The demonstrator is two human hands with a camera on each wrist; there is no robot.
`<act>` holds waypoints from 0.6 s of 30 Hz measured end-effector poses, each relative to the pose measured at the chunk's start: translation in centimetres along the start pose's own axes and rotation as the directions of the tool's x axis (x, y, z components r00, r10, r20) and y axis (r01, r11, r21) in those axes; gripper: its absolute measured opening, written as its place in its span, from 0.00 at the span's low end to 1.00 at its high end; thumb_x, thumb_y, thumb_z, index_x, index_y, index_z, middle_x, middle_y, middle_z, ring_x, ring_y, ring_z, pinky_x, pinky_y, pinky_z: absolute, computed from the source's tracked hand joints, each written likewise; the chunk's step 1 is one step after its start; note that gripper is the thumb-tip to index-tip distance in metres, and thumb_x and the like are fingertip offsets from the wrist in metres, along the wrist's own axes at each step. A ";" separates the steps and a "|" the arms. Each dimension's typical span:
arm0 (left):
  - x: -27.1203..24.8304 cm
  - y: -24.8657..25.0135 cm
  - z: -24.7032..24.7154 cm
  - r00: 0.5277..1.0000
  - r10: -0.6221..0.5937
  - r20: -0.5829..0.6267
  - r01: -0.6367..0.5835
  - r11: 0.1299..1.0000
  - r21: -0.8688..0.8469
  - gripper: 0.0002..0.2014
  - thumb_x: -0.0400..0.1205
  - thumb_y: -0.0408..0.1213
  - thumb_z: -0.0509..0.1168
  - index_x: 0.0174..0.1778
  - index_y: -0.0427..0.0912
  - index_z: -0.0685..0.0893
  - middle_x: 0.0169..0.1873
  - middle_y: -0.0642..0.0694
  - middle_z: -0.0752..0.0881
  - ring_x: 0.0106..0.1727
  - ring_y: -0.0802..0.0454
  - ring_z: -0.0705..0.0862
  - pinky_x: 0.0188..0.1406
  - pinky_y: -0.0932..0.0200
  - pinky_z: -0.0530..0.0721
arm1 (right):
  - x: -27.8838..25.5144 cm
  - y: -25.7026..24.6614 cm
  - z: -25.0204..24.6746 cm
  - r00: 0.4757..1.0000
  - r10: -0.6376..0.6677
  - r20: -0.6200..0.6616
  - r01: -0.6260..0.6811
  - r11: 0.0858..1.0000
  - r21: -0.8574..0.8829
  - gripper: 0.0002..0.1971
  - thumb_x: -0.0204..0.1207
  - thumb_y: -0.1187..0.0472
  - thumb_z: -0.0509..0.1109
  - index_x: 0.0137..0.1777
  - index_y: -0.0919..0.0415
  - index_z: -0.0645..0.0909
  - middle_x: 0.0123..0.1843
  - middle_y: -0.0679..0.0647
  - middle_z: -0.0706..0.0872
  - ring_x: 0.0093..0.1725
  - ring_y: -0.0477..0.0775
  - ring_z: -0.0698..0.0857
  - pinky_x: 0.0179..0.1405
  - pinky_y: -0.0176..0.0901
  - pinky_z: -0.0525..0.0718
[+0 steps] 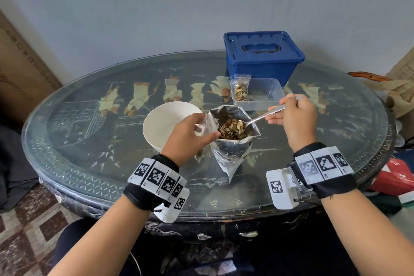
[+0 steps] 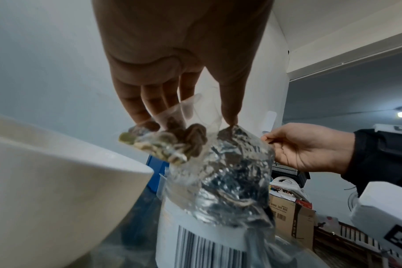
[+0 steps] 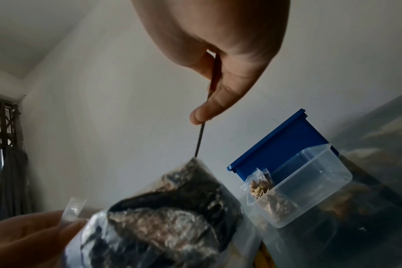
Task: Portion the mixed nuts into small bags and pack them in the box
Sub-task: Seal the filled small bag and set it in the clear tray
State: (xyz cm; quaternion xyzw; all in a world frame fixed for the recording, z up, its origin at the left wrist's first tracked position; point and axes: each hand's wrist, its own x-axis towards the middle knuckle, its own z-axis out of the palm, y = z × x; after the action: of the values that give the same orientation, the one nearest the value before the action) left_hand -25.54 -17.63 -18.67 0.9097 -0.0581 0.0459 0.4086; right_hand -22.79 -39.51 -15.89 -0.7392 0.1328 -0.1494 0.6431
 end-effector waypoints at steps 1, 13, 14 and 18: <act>0.3 0.1 -0.2 1.000 0.008 0.025 -0.009 0.999 0.036 0.27 0.74 0.48 0.72 0.67 0.41 0.76 0.57 0.50 0.81 0.49 0.58 0.78 0.41 0.73 0.69 | 0.1 0.0 -0.2 1.000 -0.005 -0.005 0.005 1.000 0.001 0.14 0.85 0.64 0.51 0.38 0.59 0.71 0.35 0.62 0.85 0.23 0.49 0.86 0.23 0.37 0.85; 3.2 2.6 -1.8 0.952 0.048 0.302 -0.174 0.898 0.404 0.26 0.75 0.51 0.69 0.65 0.40 0.76 0.58 0.43 0.78 0.47 0.54 0.74 0.48 0.64 0.71 | 0.7 -2.1 -1.0 0.999 -0.011 -0.051 0.017 0.994 0.112 0.15 0.86 0.61 0.51 0.38 0.61 0.71 0.33 0.61 0.85 0.21 0.47 0.85 0.20 0.35 0.82; 3.4 2.8 -1.8 0.947 0.042 0.318 -0.181 0.890 0.419 0.26 0.76 0.51 0.69 0.65 0.40 0.76 0.58 0.43 0.78 0.47 0.53 0.74 0.47 0.64 0.71 | 0.7 -2.2 -1.0 0.999 -0.014 -0.050 0.020 0.993 0.116 0.15 0.86 0.61 0.51 0.38 0.60 0.71 0.33 0.61 0.85 0.21 0.47 0.85 0.20 0.34 0.82; 3.8 3.5 -1.7 0.939 0.043 0.342 -0.194 0.887 0.418 0.24 0.76 0.50 0.69 0.63 0.41 0.77 0.59 0.45 0.78 0.48 0.54 0.73 0.48 0.63 0.70 | 0.5 -2.4 -0.9 0.999 -0.025 -0.041 0.030 0.992 0.122 0.15 0.86 0.61 0.52 0.38 0.61 0.71 0.33 0.61 0.85 0.21 0.48 0.85 0.19 0.34 0.81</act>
State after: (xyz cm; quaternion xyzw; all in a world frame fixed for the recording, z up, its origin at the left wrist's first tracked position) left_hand -22.39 -18.93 -14.49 0.9685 -0.1685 -0.0667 0.1706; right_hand -22.66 -40.16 -13.38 -0.6969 0.1259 -0.1807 0.6825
